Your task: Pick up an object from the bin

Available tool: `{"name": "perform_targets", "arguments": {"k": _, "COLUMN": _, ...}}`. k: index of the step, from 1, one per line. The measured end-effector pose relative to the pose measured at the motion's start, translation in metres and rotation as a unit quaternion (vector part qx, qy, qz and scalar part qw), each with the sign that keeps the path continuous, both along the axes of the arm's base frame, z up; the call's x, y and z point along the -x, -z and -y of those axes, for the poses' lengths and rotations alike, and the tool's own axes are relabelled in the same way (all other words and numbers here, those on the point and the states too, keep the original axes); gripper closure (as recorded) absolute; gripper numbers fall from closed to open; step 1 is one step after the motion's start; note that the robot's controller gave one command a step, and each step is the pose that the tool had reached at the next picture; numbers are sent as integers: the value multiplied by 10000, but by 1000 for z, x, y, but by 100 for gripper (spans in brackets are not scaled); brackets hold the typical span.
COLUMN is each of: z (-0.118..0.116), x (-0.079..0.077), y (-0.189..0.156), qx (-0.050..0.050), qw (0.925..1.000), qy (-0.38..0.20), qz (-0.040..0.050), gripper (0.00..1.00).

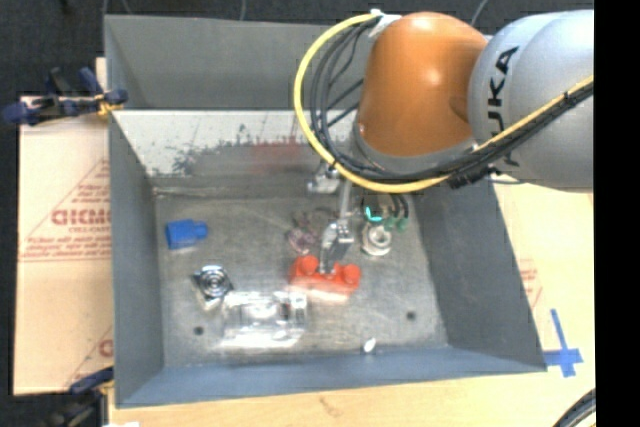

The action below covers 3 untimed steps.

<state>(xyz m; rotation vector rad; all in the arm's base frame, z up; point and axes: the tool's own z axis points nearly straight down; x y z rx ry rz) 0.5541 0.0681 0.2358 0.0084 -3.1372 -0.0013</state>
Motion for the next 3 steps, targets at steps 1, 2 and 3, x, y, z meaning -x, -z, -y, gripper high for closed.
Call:
{"name": "perform_targets", "arguments": {"k": 1, "z": 47, "x": 22, "y": 155, "qx": 12, "qw": 9981, "qy": -611, "qz": -6, "gripper": 0}}
{"name": "perform_targets", "arguments": {"k": 2, "z": 45, "x": 19, "y": 149, "qx": 3, "qw": 9982, "qy": -601, "qz": 45, "gripper": 100}}
{"name": "perform_targets", "arguments": {"k": 3, "z": 71, "x": 11, "y": 5, "qx": 17, "qw": 9958, "qy": -908, "qz": 82, "gripper": 100}}
